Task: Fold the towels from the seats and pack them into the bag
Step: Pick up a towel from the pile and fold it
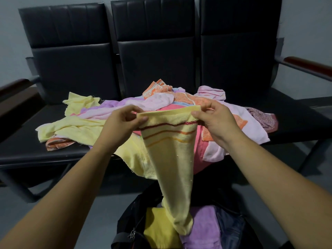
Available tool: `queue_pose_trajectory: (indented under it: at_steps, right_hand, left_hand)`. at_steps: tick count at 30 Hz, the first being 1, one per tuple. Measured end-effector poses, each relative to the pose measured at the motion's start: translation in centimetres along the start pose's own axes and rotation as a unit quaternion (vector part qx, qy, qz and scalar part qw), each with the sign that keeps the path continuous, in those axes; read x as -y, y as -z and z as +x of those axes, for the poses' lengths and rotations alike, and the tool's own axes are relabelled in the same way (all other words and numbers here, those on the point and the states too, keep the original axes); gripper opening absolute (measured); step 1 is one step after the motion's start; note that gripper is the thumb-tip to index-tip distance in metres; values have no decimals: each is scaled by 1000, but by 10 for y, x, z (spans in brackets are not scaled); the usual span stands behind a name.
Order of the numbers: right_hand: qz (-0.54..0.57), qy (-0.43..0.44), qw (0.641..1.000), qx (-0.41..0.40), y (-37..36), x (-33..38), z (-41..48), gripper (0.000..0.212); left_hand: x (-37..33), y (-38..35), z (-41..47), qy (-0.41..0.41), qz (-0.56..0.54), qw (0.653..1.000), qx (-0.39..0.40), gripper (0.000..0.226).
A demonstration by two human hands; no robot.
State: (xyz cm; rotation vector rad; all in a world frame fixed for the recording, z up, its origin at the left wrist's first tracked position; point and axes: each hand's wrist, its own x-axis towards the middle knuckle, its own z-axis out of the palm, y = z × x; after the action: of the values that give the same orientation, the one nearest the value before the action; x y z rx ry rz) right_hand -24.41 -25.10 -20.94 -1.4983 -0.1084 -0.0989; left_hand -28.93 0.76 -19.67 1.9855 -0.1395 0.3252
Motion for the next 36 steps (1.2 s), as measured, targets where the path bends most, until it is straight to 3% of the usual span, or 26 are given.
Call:
queue_pose_trajectory:
  at_steps: [2, 5, 11, 15, 17, 19, 21, 23, 25, 28, 32, 34, 36]
  right_hand:
    - [0, 2, 1000, 27, 2, 6, 6, 31]
    - [-84, 36, 994, 64, 3, 20, 7, 21]
    - [94, 28, 975, 201, -9, 33, -5, 20]
    - [76, -32, 950, 301, -21, 32, -17, 10]
    - [36, -30, 958, 281, -28, 31, -18, 5]
    - [42, -18, 972, 231, -32, 36, -16, 6]
    - [107, -22, 977, 181, -32, 44, -8, 5]
    - [165, -26, 976, 142, -28, 53, 0, 7]
    - [192, -26, 974, 115, -23, 60, 6, 12]
    - [184, -26, 981, 57, -13, 63, 14, 21]
    - [49, -22, 998, -30, 3, 52, 25, 7]
    - [86, -85, 993, 12, 4, 46, 25, 8]
    - [166, -174, 965, 105, 3, 39, 22, 21]
  left_hand:
    - [-10, 3, 2, -19, -17, 999, -30, 19]
    - [-23, 3, 4, -20, -65, 997, -41, 20]
    - [-45, -7, 3, -37, -147, 988, -2, 8]
    - [-48, -16, 1, -33, -135, 990, -9, 4]
    - [-46, -21, 1, -26, -134, 991, -14, 4]
    - [-43, -25, 2, 5, -214, 977, 10, 13]
    - [-37, -27, 3, 38, -277, 952, 124, 36]
    - [-29, -33, -5, 55, -212, 948, 230, 37]
    - [-19, -40, -14, 78, -125, 950, 274, 33]
    - [-14, -44, -16, 92, -102, 960, 242, 27]
    - [-26, -43, -12, 99, -250, 947, 176, 33]
    - [-33, -46, -8, 100, -317, 932, 145, 33]
    - [-40, -49, -4, 101, -361, 919, 119, 32]
